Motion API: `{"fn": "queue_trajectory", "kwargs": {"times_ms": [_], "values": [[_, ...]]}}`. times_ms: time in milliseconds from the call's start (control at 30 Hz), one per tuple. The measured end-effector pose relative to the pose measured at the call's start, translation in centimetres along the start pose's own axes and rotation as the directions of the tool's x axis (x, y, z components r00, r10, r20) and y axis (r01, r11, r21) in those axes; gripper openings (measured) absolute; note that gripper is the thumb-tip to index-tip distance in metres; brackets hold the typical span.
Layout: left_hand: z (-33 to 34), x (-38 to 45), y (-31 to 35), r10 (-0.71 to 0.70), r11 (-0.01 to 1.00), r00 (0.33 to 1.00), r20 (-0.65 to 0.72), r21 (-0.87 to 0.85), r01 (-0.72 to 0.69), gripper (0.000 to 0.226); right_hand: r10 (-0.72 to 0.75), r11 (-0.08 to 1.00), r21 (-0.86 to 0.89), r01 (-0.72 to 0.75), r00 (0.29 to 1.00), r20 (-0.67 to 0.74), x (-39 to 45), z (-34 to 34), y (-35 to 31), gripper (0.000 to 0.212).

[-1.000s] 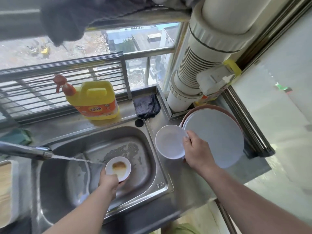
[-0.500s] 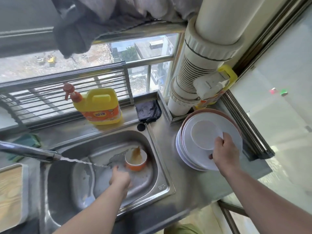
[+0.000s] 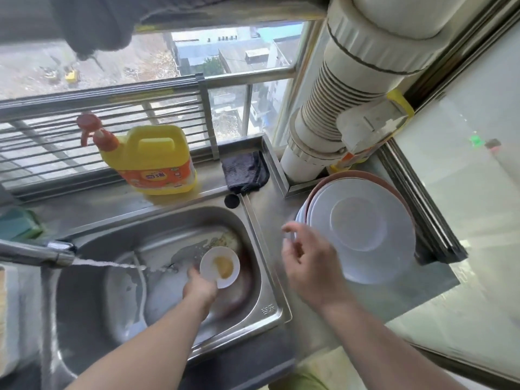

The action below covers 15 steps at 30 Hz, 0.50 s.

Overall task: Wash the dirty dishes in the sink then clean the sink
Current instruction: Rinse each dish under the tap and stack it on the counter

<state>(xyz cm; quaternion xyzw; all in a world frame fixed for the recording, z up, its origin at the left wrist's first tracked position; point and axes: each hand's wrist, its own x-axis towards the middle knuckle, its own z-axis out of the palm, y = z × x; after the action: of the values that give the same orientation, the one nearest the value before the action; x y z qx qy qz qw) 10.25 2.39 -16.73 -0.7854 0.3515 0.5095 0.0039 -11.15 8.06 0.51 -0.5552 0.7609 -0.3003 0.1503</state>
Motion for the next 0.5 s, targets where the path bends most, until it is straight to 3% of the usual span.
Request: {"fn": "queue_trajectory", "kwargs": {"times_ms": [33, 100, 167, 233, 300, 367, 433, 500], "values": [[0.1, 0.6, -0.3, 0.006, 0.999, 1.0, -0.006, 0.038, -0.005, 0.069, 0.045, 0.999, 0.018, -0.049, 0.981, 0.19, 0.1, 2.5, -1.0, 0.028], [0.6, 2.4, -0.8, 0.012, 0.997, 0.999, -0.03, 0.082, -0.009, 0.061, 0.255, 0.963, -0.064, -0.263, 0.804, 0.538, 0.6, 7.9, -1.8, 0.04], [1.0, 4.0, -1.1, 0.028, 0.995, 0.996, -0.079, 0.094, -0.021, 0.047, 0.411, 0.905, -0.222, -0.363, 0.608, 0.679, 1.0, 12.5, -1.7, 0.057], [1.3, 4.7, -1.4, 0.079, 0.99, 0.992, -0.101, 0.124, -0.066, 0.039, 0.497, 0.862, -0.337, -0.377, 0.503, 0.707, 1.3, 15.9, -1.1, 0.08], [1.2, 4.6, -1.8, 0.103, 0.982, 0.991, -0.083, 0.168, -0.088, 0.036, 0.546, 0.837, -0.433, -0.333, 0.457, 0.702, 1.7, 18.3, -0.2, 0.091], [0.8, 4.4, -2.9, 0.09, 0.979, 0.993, -0.073, 0.189, -0.075, 0.03, 0.542, 0.84, -0.488, -0.238, 0.426, 0.725, 1.6, 19.9, 0.5, 0.087], [0.4, 4.0, -4.1, 0.057, 0.985, 0.995, -0.078, 0.164, -0.044, 0.023, 0.477, 0.869, -0.478, -0.124, 0.462, 0.747, 1.0, 20.9, 1.0, 0.065], [-0.1, 3.4, -4.9, -0.028, 0.999, 0.997, -0.067, 0.033, 0.03, 0.017, 0.42, 0.88, -0.474, -0.027, 0.51, 0.751, 0.0, 21.2, 0.9, 0.051]]}}
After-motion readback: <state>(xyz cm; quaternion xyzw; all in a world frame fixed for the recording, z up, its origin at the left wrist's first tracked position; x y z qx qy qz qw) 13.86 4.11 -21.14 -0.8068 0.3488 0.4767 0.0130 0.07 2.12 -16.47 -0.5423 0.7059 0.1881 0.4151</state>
